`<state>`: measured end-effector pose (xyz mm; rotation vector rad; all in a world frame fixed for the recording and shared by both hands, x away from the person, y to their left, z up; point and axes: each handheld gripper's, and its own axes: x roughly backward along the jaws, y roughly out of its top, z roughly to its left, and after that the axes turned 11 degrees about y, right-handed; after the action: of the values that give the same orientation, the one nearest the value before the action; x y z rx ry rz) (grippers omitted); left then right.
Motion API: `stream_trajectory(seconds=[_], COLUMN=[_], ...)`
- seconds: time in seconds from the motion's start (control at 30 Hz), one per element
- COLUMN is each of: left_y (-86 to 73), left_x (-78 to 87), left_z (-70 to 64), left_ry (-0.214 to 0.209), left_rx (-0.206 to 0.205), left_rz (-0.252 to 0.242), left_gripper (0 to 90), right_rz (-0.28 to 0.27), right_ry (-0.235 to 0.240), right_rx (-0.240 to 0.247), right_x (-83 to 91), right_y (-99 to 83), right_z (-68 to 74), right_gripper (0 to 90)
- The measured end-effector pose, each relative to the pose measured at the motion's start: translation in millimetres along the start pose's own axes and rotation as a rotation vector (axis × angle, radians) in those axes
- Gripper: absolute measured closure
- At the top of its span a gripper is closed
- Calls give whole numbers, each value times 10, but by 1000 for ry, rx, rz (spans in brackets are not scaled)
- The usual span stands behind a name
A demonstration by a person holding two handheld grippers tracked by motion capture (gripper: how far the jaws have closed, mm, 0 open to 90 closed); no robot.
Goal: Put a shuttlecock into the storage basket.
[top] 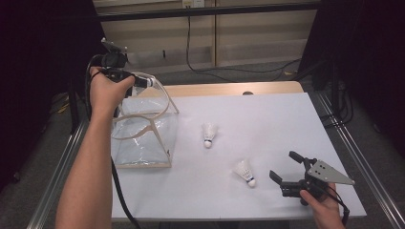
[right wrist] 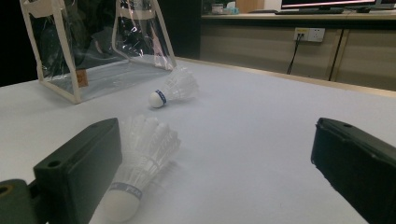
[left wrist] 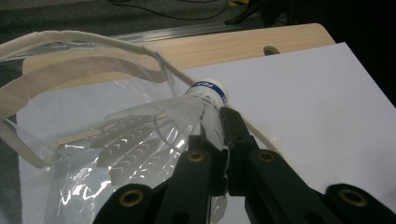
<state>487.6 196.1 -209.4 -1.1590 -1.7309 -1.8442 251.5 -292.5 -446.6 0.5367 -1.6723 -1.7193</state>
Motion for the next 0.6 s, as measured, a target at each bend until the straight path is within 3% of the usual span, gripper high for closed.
stream_trajectory(seconds=[0.6], left_y=[-21], left_x=[-119], left_z=[54], left_ry=[27], left_rx=[14], left_rz=[6], left_gripper=[893], right_rz=[4], right_ry=[0], right_rx=[6], right_x=[-4], right_y=[-3], right_z=[1], right_gripper=[15])
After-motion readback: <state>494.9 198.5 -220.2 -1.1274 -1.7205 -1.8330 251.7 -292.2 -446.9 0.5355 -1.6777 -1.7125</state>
